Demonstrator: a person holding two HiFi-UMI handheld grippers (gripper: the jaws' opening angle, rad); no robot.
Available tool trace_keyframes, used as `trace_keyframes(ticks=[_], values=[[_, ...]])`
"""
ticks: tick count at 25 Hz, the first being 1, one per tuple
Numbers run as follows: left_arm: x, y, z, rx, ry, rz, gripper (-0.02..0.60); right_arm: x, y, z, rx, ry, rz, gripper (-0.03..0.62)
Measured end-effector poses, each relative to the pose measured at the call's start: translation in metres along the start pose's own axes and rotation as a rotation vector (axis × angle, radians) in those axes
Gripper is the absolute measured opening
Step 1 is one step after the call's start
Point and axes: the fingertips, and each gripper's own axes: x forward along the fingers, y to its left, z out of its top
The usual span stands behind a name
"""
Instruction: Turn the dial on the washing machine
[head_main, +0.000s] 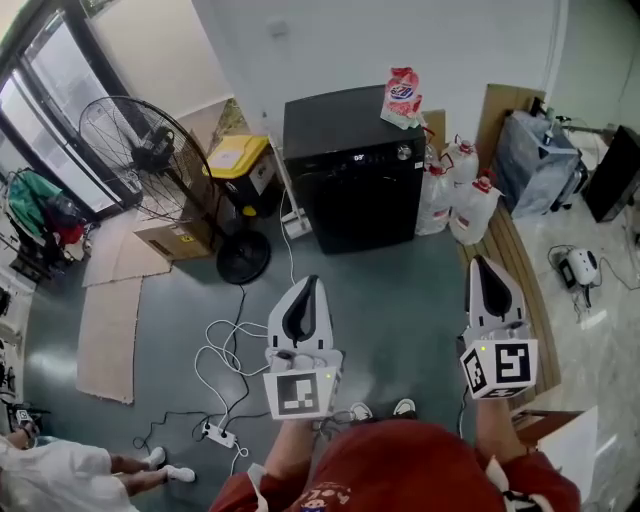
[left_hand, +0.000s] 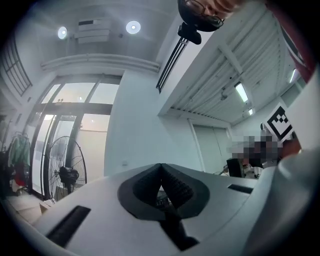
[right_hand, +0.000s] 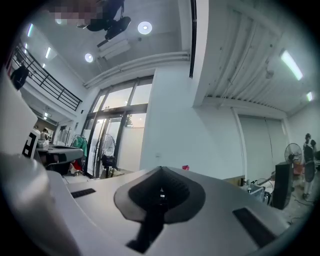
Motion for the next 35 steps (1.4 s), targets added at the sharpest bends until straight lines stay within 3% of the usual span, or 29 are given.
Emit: trace_keyframes(ticks=[19, 29, 35], values=[[-0.022, 0.074, -0.036, -0.019, 0.027, -0.010, 0.009, 0.026, 0.082, -0.032, -0.010, 0.047, -0.025, 0.008], [-0.007, 0.078, -0.060, -0.011, 0.058, 0.007, 0.009, 0.047, 0.073, -0.048, 0.006, 0.068, -0.035, 0.008], [0.035, 0.063, -0.072, -0.014, 0.078, 0.009, 0.009, 0.083, 0.044, -0.064, 0.030, 0.076, -0.013, 0.008]])
